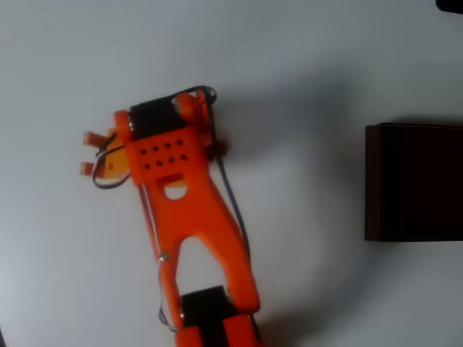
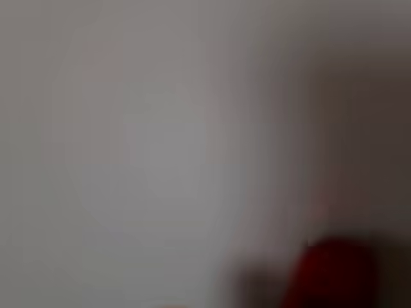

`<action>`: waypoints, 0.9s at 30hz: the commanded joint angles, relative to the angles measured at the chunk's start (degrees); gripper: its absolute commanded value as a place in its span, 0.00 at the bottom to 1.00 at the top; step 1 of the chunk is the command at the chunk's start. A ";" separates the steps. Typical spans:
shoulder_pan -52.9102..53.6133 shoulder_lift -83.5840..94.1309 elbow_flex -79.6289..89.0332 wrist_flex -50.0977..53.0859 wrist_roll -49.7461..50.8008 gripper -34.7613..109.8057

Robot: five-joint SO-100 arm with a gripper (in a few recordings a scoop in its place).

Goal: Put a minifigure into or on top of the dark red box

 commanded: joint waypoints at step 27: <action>1.41 -3.96 -3.08 0.53 0.09 0.42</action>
